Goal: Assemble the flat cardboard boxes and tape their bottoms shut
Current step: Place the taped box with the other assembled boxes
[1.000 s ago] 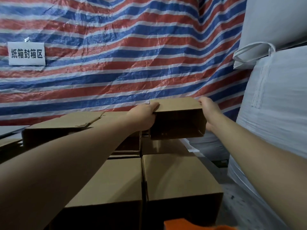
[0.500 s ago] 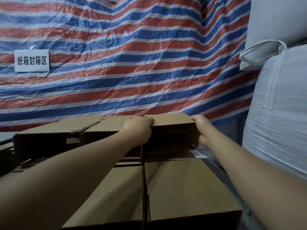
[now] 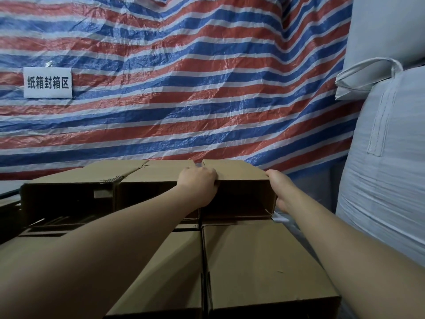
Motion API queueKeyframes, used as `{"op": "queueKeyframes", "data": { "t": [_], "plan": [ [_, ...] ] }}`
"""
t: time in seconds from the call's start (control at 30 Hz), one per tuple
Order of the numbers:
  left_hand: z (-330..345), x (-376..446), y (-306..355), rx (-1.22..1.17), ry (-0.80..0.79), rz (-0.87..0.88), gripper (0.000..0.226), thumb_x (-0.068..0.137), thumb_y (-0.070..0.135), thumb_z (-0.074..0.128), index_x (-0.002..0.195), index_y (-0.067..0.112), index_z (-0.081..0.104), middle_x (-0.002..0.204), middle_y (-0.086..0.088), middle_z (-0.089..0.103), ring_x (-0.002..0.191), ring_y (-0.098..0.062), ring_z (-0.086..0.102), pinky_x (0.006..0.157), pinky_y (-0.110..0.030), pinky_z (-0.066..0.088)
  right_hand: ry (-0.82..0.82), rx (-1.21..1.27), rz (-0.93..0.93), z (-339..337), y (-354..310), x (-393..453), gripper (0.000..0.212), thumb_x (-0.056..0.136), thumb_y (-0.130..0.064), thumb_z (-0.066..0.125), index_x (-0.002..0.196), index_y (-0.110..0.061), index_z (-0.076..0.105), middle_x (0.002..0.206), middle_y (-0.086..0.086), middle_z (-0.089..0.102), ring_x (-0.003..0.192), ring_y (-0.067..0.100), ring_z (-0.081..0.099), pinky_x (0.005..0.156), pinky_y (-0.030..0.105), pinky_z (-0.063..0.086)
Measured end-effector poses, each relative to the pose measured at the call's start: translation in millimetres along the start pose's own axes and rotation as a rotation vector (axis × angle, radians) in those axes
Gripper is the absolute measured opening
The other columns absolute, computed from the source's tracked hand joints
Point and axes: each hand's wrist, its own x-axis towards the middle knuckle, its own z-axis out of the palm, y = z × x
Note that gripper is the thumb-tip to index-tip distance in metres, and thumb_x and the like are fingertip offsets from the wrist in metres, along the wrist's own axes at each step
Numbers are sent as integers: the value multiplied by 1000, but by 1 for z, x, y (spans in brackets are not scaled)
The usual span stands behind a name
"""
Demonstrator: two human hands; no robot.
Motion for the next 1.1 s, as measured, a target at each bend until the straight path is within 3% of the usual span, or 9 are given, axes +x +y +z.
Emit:
{"op": "queueKeyframes", "data": {
  "t": [0.13,0.3,0.37,0.47,0.63,0.83,0.97,1.03,1.1],
  "plan": [
    [-6,-4,-1,-32,22,3,38,98,41,44,124,13,47,118,-8,60,106,-29,59,73,-35,39,119,-103,-35,2,-5,-3,27,98,-34,53,110,-11,61,93,4,65,82,18,61,58,28,42],
    [-29,-17,3,-19,41,42,44,97,49,45,124,14,48,125,-8,58,116,-28,52,90,-39,43,292,-255,-124,7,-29,-19,42,100,-36,48,132,-8,51,106,7,60,89,21,56,68,33,42],
    [-47,-26,4,-48,68,52,44,98,50,42,124,14,49,123,-7,59,114,-27,53,89,-38,43,307,-313,-129,12,-45,-34,38,99,-31,48,129,-8,54,104,9,61,88,23,58,68,35,48],
    [-82,-44,3,-71,89,65,38,100,47,41,117,15,53,115,-6,60,103,-25,56,81,-37,48,321,-349,-158,21,-76,-61,37,96,-26,50,128,-8,55,109,12,63,94,29,61,85,44,56],
    [-152,-89,-8,-178,198,55,30,100,42,43,103,17,60,94,0,62,78,-18,57,62,-32,49,295,-296,-253,45,-125,-133,26,96,-27,49,109,-9,62,100,11,67,77,22,59,59,31,44],
    [-244,-148,-29,-185,309,51,23,99,29,48,92,16,65,82,2,64,66,-14,58,47,-23,39,161,-249,-423,75,-172,-243,24,94,-20,47,81,-14,66,90,8,74,86,22,69,80,38,54],
    [-306,-179,-48,-172,368,37,24,100,23,49,79,20,59,70,8,57,55,-6,51,44,-14,27,106,-177,-506,85,-202,-313,28,96,-20,47,75,-15,65,78,4,69,74,17,65,71,32,53],
    [-326,-194,-58,-181,391,35,28,101,23,49,79,13,65,72,1,62,57,-11,55,45,-20,33,86,-149,-532,88,-206,-336,27,97,-22,46,76,-14,61,76,3,64,74,18,62,78,36,54],
    [-338,-209,-66,-199,396,22,34,102,26,50,76,9,64,70,-4,62,56,-17,54,46,-26,35,79,-131,-535,94,-203,-354,24,97,-25,46,78,-16,56,74,3,56,73,20,55,72,37,51]
  ]
}}
